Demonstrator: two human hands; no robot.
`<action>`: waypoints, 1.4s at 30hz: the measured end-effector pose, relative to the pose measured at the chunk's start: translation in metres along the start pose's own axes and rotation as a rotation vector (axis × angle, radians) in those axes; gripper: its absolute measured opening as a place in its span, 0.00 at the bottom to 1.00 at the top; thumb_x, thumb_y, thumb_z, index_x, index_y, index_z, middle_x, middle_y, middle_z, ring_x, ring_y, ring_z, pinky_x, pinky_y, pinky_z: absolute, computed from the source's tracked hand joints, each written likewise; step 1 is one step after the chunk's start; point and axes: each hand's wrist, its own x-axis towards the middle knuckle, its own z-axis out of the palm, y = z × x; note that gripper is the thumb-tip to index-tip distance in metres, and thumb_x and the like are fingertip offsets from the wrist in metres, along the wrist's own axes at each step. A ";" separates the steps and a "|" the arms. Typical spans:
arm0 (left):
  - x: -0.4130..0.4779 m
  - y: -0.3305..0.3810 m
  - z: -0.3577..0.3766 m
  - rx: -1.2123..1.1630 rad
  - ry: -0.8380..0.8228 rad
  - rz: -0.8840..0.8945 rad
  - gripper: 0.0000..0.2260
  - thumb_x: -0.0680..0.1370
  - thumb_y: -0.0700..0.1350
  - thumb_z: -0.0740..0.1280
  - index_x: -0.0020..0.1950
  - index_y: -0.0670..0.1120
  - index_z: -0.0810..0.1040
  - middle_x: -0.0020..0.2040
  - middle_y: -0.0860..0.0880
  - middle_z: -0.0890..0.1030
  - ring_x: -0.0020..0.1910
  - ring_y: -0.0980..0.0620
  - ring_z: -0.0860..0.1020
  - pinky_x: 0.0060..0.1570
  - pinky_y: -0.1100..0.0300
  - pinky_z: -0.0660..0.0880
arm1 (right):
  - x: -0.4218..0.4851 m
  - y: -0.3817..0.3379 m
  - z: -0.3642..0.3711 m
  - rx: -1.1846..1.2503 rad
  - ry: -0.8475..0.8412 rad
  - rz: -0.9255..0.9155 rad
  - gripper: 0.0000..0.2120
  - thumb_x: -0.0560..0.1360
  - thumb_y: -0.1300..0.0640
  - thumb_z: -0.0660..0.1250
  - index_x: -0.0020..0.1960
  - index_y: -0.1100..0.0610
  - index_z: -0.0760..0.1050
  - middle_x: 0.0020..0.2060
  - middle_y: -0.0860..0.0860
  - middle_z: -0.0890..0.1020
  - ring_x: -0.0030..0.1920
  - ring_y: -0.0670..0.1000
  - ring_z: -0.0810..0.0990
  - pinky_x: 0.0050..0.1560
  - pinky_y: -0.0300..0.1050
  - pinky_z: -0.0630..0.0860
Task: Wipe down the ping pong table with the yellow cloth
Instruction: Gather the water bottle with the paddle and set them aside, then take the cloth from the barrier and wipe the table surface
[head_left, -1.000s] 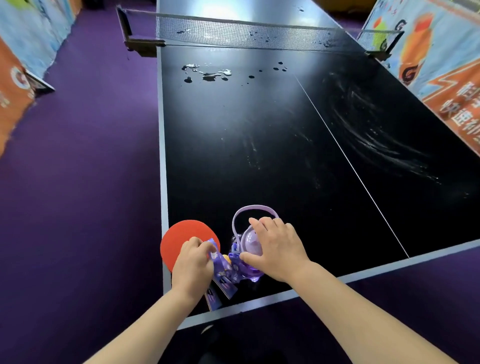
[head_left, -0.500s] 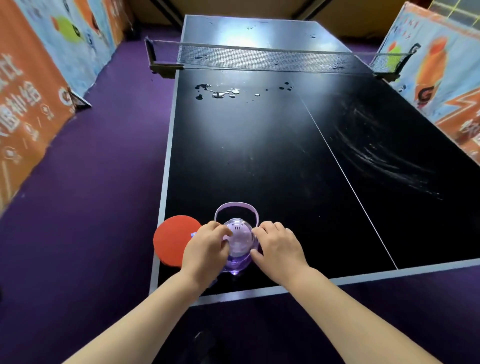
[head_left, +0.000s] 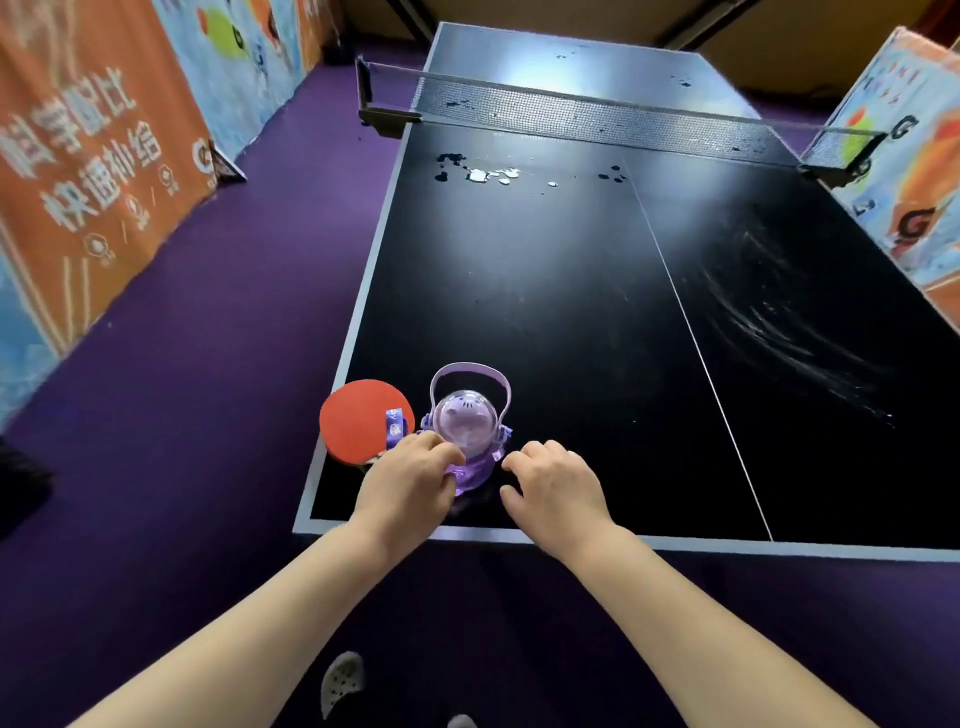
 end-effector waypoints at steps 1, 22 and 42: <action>-0.005 -0.004 -0.005 0.003 0.008 -0.010 0.07 0.68 0.38 0.73 0.44 0.45 0.81 0.41 0.50 0.80 0.39 0.47 0.78 0.33 0.55 0.76 | 0.002 -0.007 0.000 -0.005 -0.003 -0.016 0.07 0.62 0.52 0.72 0.38 0.54 0.81 0.31 0.49 0.78 0.32 0.52 0.76 0.29 0.45 0.73; -0.207 -0.329 -0.254 0.239 0.307 -0.466 0.15 0.59 0.38 0.78 0.42 0.48 0.82 0.36 0.54 0.79 0.35 0.53 0.78 0.29 0.64 0.75 | 0.162 -0.444 0.022 -0.009 -0.116 -0.597 0.14 0.79 0.49 0.57 0.60 0.52 0.76 0.54 0.48 0.78 0.57 0.52 0.74 0.57 0.45 0.70; -0.296 -0.597 -0.434 0.335 0.396 -0.886 0.15 0.66 0.37 0.74 0.51 0.44 0.81 0.42 0.48 0.81 0.42 0.46 0.80 0.33 0.55 0.78 | 0.352 -0.788 0.075 0.047 -0.151 -0.915 0.10 0.78 0.52 0.60 0.47 0.57 0.77 0.45 0.50 0.78 0.49 0.54 0.76 0.41 0.45 0.67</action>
